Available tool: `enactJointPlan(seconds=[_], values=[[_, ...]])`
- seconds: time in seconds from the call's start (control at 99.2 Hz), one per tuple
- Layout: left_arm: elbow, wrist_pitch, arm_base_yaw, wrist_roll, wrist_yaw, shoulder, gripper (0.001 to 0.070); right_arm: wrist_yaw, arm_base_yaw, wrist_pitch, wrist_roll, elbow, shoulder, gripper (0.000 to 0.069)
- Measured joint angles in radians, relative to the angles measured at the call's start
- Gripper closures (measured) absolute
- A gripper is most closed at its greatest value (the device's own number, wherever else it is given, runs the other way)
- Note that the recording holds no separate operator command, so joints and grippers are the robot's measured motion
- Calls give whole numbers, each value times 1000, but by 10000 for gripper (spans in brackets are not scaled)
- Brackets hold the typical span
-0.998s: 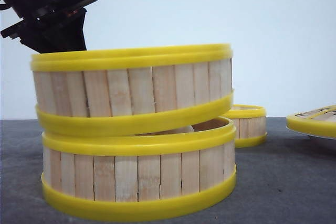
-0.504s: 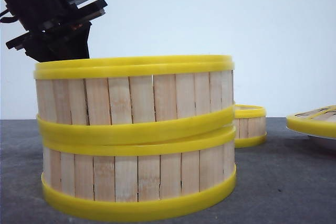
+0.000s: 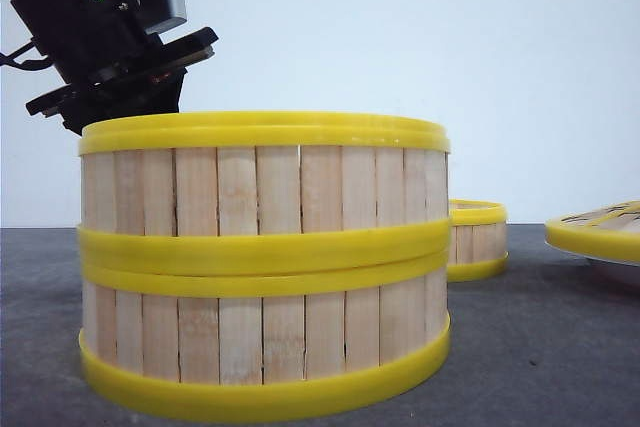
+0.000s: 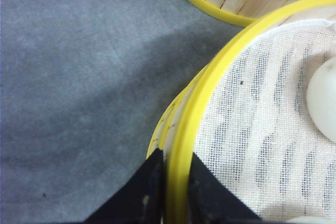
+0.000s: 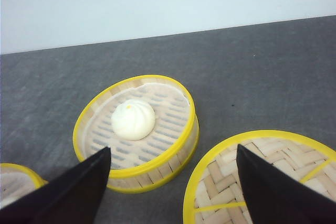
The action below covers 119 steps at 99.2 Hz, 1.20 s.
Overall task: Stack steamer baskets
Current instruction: 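Open the left gripper and raise it off the stacked basket, then lower the right gripper and pinch the rim of another bun basket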
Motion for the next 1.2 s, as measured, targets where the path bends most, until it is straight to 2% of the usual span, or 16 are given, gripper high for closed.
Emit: enactJointPlan(seconds=[0.111, 0.272, 0.343, 0.484, 0.615, 0.706, 0.847, 1.018, 1.2], values=[[0, 0, 0, -5, 3, 0, 654, 0, 0, -3, 0, 0, 0, 218], [0, 0, 0, -15, 4, 2, 453, -1, 0, -16, 0, 0, 0, 218], [0, 2, 3, -15, 4, -1, 412, -1, 0, -16, 0, 0, 0, 218], [0, 32, 16, -16, 4, -68, 410, -2, 0, -14, 0, 0, 3, 236], [0, 120, 39, -19, -6, -241, 410, -32, 0, -16, 3, 13, 42, 268], [1, 143, 49, -19, -34, -366, 410, -54, 8, -26, 3, 60, 101, 273], [2, 102, 52, -18, -81, -513, 409, -56, 47, -63, 3, 177, 219, 274], [-8, 1, 48, -18, -84, -613, 409, -55, 84, -79, 3, 320, 418, 274], [-128, -15, 9, -18, -84, -750, 409, -41, 90, -83, 5, 436, 647, 274]])
